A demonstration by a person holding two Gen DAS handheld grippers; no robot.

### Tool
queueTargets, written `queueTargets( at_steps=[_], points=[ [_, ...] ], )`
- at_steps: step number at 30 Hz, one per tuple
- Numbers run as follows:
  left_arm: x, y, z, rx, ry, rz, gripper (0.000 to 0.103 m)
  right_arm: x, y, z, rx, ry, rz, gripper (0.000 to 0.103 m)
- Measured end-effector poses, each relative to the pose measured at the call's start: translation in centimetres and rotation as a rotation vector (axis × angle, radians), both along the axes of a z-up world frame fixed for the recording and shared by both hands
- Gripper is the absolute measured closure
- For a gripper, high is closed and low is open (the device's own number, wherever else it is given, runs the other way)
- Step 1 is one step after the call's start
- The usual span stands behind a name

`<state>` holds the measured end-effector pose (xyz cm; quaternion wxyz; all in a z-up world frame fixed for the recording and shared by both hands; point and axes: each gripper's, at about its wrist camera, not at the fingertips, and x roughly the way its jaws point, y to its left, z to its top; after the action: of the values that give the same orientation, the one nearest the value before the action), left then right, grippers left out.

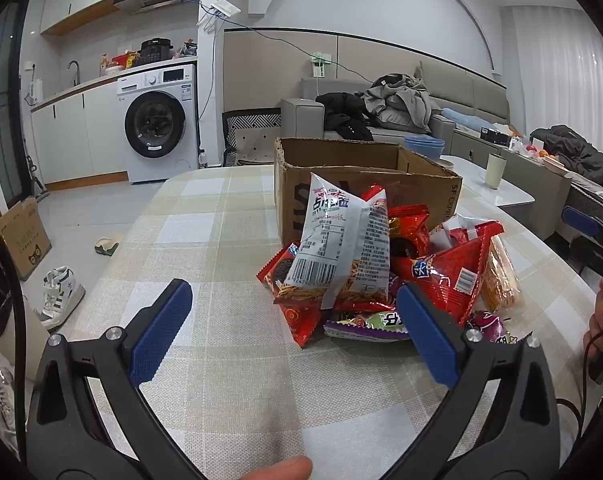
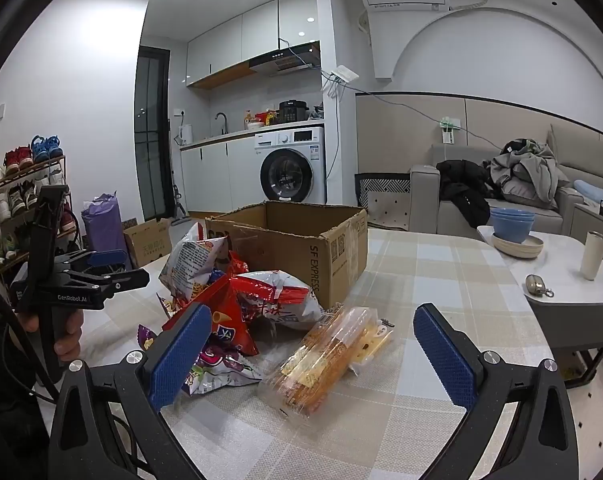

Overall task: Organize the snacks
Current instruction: 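Move right gripper to clear bread bag while left gripper moves to white chip bag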

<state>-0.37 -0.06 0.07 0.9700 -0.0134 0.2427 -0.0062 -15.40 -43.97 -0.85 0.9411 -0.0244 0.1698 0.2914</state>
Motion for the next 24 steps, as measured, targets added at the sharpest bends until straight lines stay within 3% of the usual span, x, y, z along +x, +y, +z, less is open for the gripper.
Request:
queueTargets(
  at_steps=[24],
  points=[
    [0.2,0.1,-0.1,0.001,0.010,-0.006,0.001,1.3,0.1,-0.5,-0.020,0.061,-0.024,0.000]
  ],
)
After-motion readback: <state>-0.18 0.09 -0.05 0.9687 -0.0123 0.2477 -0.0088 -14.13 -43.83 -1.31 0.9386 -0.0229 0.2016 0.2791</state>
